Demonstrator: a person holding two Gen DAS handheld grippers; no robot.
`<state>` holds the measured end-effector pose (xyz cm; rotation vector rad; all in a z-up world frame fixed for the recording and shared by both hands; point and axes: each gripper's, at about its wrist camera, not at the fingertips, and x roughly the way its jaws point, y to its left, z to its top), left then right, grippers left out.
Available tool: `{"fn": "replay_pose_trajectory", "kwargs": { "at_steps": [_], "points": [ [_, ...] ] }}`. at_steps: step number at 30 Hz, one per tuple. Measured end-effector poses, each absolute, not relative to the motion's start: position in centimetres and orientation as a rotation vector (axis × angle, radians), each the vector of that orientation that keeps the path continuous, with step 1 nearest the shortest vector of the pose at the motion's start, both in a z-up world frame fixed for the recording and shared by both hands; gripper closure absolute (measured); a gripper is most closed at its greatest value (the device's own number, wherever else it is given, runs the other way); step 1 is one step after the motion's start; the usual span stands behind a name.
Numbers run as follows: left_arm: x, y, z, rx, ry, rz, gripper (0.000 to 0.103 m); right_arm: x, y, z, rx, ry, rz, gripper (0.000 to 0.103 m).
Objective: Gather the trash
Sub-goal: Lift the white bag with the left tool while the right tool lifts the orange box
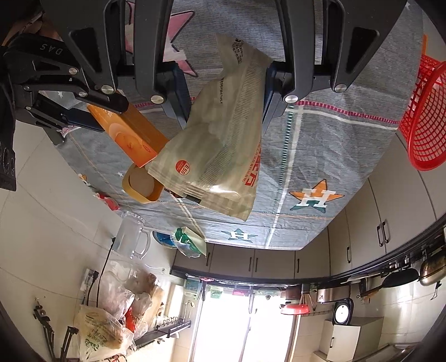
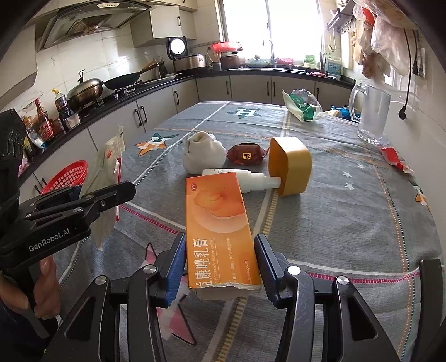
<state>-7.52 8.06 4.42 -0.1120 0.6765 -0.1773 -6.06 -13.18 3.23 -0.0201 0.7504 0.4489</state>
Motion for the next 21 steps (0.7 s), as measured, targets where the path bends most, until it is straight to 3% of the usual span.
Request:
{"fn": "replay_pose_trajectory", "kwargs": {
  "at_steps": [21],
  "points": [
    [-8.5, 12.7, 5.0, -0.183, 0.647, -0.111, 0.061, -6.0, -9.5, 4.2, -0.072, 0.753, 0.497, 0.050]
  ]
}}
